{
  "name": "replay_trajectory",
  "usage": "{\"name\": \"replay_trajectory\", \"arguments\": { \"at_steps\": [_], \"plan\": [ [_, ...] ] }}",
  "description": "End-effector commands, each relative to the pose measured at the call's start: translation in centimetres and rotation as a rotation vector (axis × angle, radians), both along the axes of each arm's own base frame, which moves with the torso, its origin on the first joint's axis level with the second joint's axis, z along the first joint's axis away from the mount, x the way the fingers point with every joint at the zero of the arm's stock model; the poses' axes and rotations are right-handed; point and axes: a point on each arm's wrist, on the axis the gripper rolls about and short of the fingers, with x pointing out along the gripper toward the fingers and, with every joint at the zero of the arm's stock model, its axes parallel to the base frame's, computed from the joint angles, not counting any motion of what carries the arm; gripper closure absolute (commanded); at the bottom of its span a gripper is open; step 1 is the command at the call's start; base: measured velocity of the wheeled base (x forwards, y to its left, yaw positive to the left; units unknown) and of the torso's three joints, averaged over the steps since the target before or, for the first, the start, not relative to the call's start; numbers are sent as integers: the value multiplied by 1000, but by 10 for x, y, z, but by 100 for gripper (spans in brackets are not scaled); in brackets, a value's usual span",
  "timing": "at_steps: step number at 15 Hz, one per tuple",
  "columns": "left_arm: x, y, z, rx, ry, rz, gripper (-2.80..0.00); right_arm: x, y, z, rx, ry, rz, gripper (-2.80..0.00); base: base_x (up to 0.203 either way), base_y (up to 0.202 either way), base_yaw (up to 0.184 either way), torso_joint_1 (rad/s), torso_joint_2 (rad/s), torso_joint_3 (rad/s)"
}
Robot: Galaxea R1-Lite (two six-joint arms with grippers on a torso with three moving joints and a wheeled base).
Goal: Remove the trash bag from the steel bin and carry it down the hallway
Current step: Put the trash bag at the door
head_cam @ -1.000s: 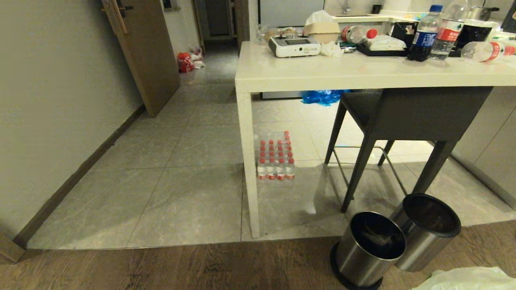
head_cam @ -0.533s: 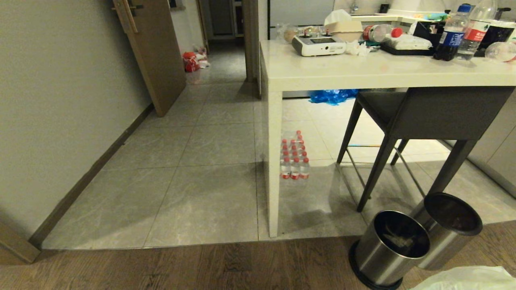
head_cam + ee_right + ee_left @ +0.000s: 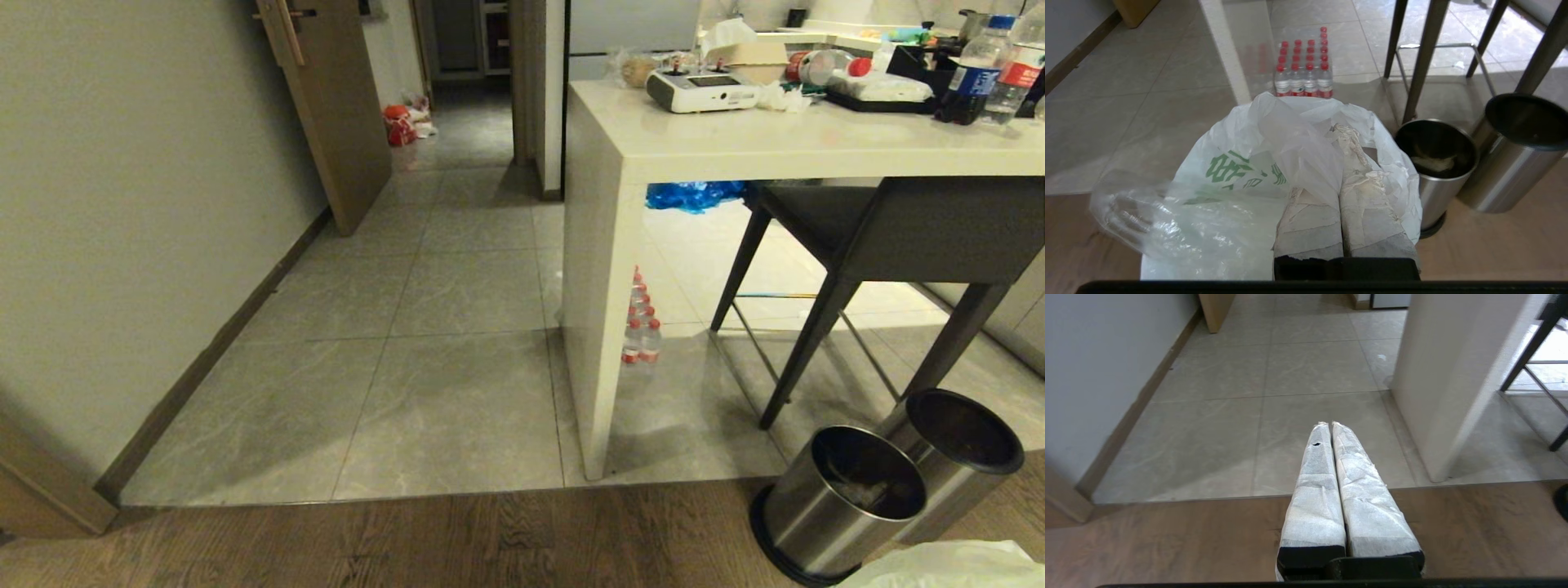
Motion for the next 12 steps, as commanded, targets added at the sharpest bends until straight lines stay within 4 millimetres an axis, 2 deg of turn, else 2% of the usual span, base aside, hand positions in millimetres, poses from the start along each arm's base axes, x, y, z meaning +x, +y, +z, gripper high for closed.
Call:
{"name": "replay_trajectory", "arguments": {
  "at_steps": [1,12],
  "plan": [
    [0,0,0,0,2,0,0,0,0,0,0,3,1,0,0,198,7,6,-2,2],
    [0,0,0,0,1,1,0,0,0,0,0,1,1,0,0,194,0,2,2,4]
  ]
}}
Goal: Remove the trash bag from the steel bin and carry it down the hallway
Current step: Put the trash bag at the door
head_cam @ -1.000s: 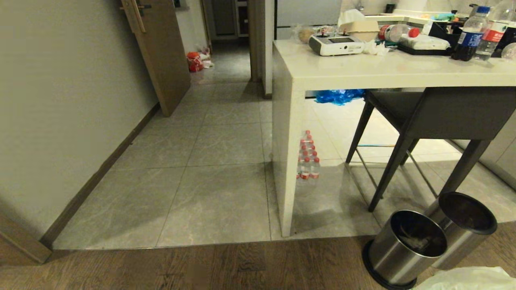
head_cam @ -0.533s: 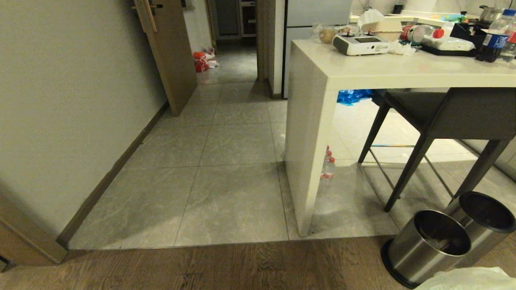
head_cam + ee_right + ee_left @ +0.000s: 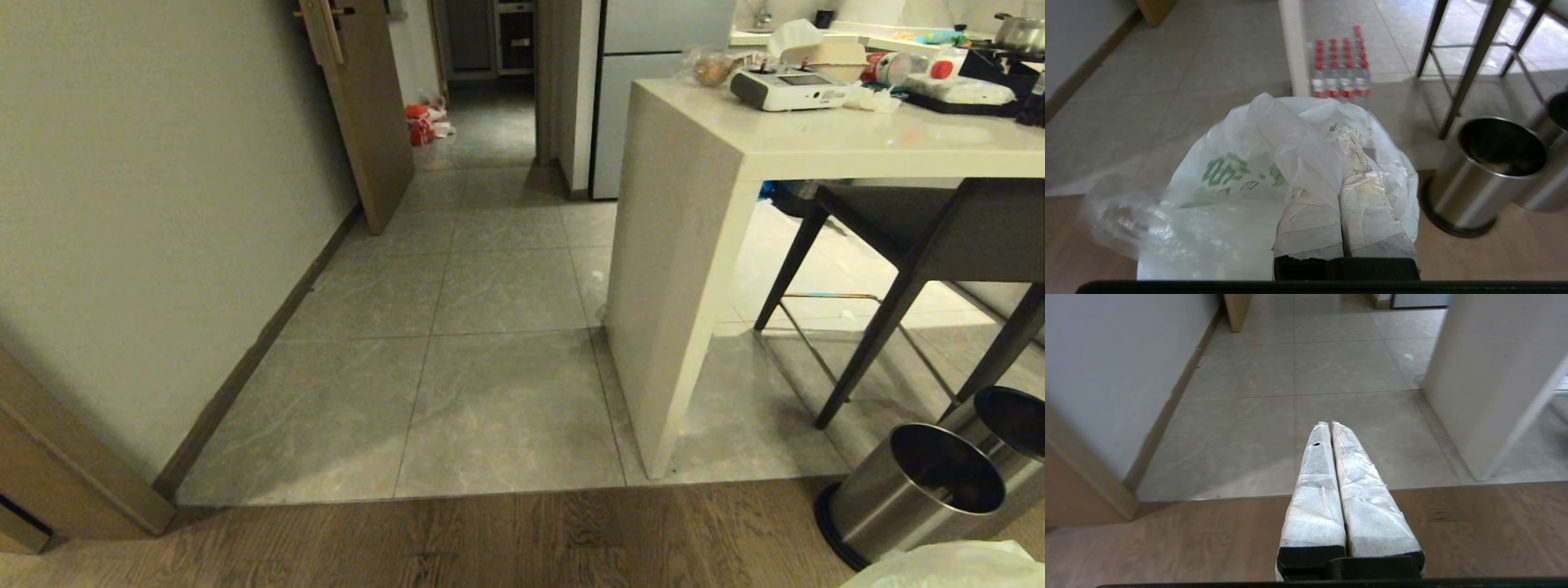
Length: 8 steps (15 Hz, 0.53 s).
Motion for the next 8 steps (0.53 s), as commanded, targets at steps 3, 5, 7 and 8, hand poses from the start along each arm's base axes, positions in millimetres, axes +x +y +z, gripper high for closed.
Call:
{"name": "replay_trajectory", "arguments": {
  "at_steps": [3,5,7,8],
  "plan": [
    [0,0,0,0,1,0,0,0,0,0,0,2,1,0,0,194,1,2,3,4],
    [0,0,0,0,3,1,0,0,0,0,0,2,1,0,0,192,2,0,2,1],
    [0,0,0,0,2,2,0,0,0,0,0,3,0,0,0,190,0,0,3,1],
    [0,0,0,0,3,2,0,0,0,0,0,3,0,0,0,183,5,2,7,3]
  ]
}}
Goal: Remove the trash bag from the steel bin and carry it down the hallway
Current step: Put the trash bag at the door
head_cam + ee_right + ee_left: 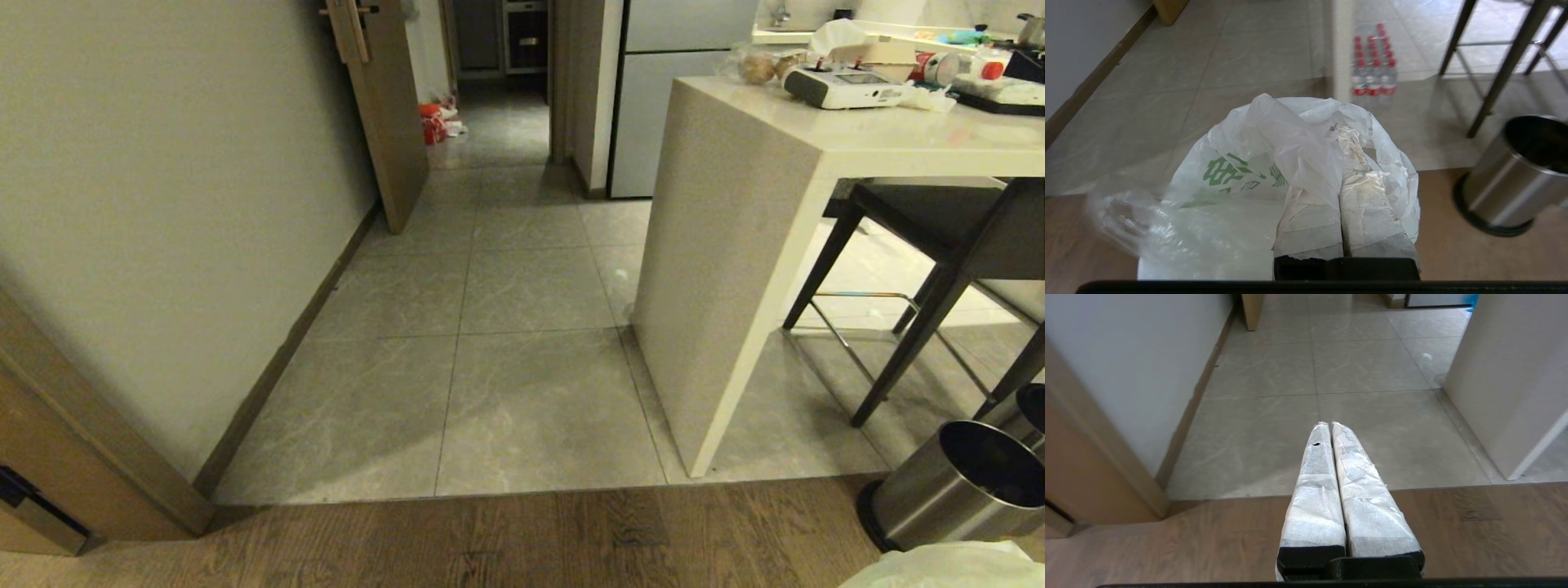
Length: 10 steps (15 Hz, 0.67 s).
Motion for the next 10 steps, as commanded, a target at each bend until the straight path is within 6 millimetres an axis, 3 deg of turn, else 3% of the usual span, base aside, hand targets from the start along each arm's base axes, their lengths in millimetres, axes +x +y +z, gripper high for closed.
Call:
{"name": "replay_trajectory", "arguments": {
  "at_steps": [1,5,10],
  "plan": [
    [0,0,0,-1,2,1,0,0,0,0,0,1,1,0,7,172,0,1,4,2],
    [0,0,0,-1,1,1,0,0,0,0,0,2,0,0,38,18,-1,1,2,3],
    [0,0,0,-1,2,1,0,0,0,0,0,2,0,0,185,1,1,2,1,3]
  ]
}}
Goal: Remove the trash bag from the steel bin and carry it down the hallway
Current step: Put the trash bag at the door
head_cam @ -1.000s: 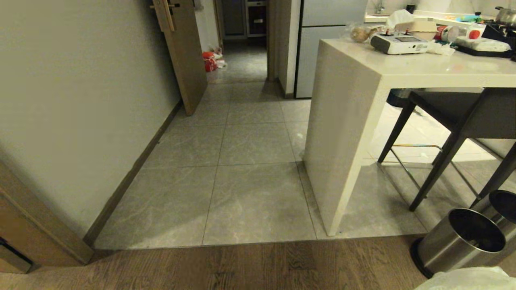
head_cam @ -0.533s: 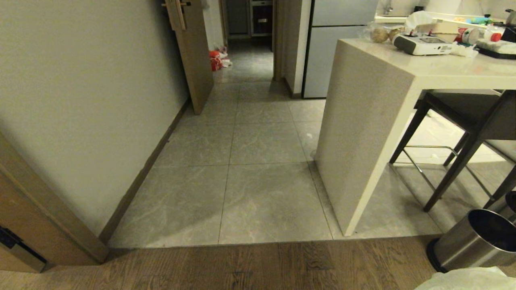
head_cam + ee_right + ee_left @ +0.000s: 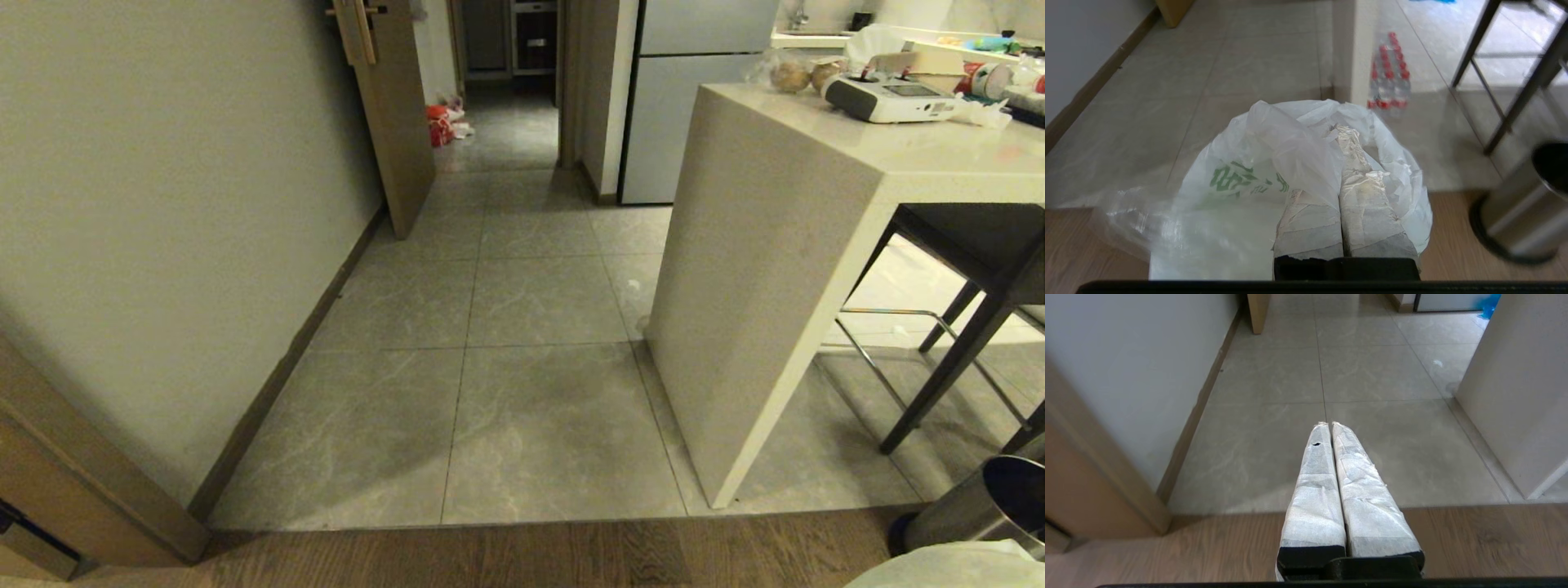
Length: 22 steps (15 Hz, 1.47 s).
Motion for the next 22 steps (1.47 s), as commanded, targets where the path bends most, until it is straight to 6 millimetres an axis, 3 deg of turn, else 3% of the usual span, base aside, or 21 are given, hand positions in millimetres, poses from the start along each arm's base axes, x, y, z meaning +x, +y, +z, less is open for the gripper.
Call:
{"name": "replay_trajectory", "arguments": {
  "at_steps": [1,19,22],
  "plan": [
    [0,0,0,0,2,0,0,0,0,0,0,4,1,0,187,0,0,5,-2,5],
    [0,0,0,-2,0,2,0,0,0,-1,2,6,0,0,190,0,1,2,2,3],
    [0,0,0,-2,0,2,0,0,0,-1,2,4,0,0,51,6,2,2,0,-1]
  ]
}}
